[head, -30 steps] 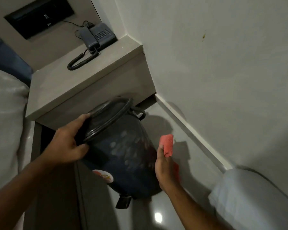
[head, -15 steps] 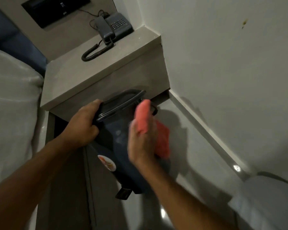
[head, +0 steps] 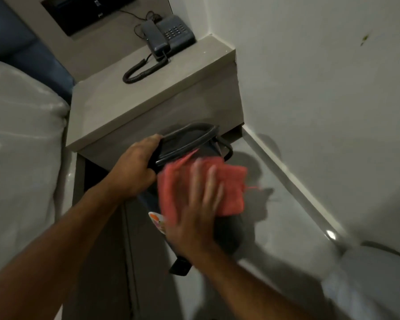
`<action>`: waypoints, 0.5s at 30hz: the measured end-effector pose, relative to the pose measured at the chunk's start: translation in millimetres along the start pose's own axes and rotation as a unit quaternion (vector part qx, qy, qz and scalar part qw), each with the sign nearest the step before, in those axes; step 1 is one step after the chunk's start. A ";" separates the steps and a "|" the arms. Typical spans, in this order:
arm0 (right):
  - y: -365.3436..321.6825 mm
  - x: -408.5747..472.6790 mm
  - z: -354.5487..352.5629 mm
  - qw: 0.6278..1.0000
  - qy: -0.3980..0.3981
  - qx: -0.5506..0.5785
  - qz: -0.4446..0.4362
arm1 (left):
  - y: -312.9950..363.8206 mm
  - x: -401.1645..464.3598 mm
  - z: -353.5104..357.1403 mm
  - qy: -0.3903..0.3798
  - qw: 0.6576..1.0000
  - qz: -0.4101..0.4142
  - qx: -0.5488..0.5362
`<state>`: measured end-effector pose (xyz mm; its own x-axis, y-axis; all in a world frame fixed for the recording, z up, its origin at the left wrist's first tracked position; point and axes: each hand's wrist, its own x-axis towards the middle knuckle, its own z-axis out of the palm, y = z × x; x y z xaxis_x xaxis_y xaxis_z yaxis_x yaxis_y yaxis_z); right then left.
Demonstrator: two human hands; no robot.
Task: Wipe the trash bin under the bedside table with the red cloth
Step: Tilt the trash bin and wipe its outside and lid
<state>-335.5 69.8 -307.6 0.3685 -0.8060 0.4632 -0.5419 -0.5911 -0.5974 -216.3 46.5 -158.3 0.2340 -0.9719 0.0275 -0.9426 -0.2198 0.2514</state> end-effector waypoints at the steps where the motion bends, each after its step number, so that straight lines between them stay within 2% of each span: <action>1: 12.6 -42.3 9.3 0.992 -0.037 -0.056 -0.104 | 0.4 0.6 0.1 0.001 1.000 0.000 0.003; 2: 32.1 -84.1 16.4 0.983 -0.059 -0.079 -0.153 | 0.7 2.1 -0.2 0.000 1.000 -0.002 0.000; 3: 50.5 -116.4 21.1 0.985 -0.057 -0.078 -0.141 | 0.8 2.3 -0.2 0.000 1.000 0.003 -0.002; 4: 62.4 -130.1 21.7 0.995 -0.030 -0.068 -0.069 | 1.0 2.5 -0.5 -0.004 1.000 0.006 -0.004; 5: 71.1 -127.3 25.4 0.998 -0.018 -0.045 0.046 | 0.0 2.3 -1.3 -0.002 1.000 0.010 -0.006; 6: 74.7 -111.1 24.6 0.980 -0.023 0.036 0.194 | -2.2 0.7 -3.5 0.002 1.000 0.004 -0.011; 7: 81.1 -87.1 25.5 0.948 -0.007 0.115 0.297 | -5.3 -1.0 -5.6 0.006 1.000 0.001 -0.017; 9: 82.3 -22.9 17.0 0.892 0.014 0.220 0.395 | -10.2 -5.1 -7.5 -0.001 1.000 -0.012 -0.026; 10: 73.0 3.1 9.2 0.894 -0.005 0.221 0.390 | -11.7 -6.0 -7.3 -0.010 0.999 -0.021 -0.029; 13: 13.6 22.1 -10.1 0.982 0.000 0.105 0.157 | -10.8 0.4 -4.6 -0.029 0.999 -0.027 -0.023; 15: -16.5 -26.9 -4.4 0.996 -0.060 0.043 0.040 | -9.7 3.7 -3.8 -0.033 0.999 -0.016 -0.013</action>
<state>-339.8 101.4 -307.3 0.4170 -0.8453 0.3339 -0.5080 -0.5214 -0.6856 -205.4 45.3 -157.0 0.2478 -0.9678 -0.0444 -0.9279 -0.2503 0.2763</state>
